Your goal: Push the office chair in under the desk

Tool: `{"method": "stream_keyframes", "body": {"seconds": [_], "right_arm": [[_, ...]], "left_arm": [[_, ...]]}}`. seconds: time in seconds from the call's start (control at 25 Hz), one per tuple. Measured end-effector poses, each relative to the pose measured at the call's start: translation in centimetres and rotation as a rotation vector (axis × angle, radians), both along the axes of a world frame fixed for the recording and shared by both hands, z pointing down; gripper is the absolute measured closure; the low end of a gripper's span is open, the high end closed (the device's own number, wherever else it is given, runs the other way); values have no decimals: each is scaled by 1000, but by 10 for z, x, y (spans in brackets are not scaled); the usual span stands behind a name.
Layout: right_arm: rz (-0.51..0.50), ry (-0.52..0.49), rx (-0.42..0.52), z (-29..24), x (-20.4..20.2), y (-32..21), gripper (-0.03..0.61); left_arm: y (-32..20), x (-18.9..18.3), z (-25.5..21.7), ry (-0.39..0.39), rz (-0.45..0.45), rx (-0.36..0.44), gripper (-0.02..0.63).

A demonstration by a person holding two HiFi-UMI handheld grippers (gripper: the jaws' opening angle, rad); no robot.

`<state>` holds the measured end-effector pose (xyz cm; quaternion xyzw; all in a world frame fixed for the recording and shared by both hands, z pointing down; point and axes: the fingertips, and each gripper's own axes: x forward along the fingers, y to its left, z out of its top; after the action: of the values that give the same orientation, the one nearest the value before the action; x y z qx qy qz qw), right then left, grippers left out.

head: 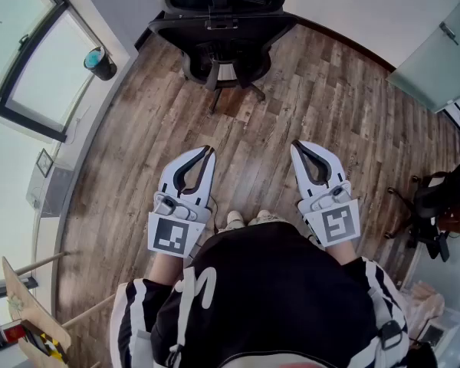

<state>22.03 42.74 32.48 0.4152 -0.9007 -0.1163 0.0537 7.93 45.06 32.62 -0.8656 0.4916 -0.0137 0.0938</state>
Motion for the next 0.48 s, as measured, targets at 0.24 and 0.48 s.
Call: {"method": "stream_keyframes", "body": {"seconds": [0.24, 0.48], "right_arm": [[9, 25, -18, 4, -7, 2, 569], [18, 12, -35, 5, -9, 2, 569]], "left_arm": [[1, -3, -3, -16, -2, 8, 592], [1, -6, 2, -24, -5, -12, 591]]}}
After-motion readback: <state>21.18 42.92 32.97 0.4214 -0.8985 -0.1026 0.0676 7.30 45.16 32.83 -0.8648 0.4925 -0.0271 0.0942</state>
